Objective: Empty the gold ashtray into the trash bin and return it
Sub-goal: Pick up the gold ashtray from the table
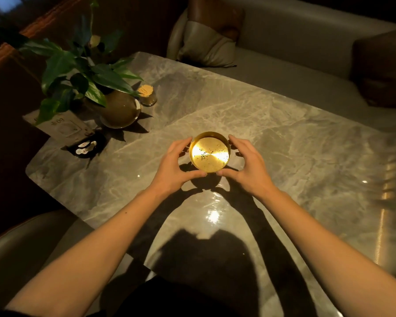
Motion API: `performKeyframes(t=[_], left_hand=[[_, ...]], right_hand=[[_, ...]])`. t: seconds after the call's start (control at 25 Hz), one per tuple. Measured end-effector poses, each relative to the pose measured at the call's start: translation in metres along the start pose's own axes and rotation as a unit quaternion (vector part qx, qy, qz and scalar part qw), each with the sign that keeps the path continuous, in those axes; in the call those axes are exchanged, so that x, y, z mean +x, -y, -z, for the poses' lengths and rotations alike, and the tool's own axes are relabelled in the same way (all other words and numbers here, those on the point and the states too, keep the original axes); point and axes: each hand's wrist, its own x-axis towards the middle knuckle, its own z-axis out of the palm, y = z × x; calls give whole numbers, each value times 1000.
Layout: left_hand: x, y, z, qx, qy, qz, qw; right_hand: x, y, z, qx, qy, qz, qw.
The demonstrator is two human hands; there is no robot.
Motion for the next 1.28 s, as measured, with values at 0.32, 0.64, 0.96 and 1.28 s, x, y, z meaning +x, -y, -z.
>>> performKeyframes(t=[0.32,0.64,0.96,1.28], left_hand=[[-22,-86,-77,-92,50,-52,993],[-40,-170,-182,-147,89,-74,982],[-60,-226,-259,-183,103,-76,975],[-50,-234,-268,-215,148,-78,962]], right_hand=[[-92,-16,89,46,-105,-60,992],[-172,-51,188,122,-151,-107,975],[-231,-90,268,126,-140,-98,977],[-237,-96,276,115,-170,-94,974]])
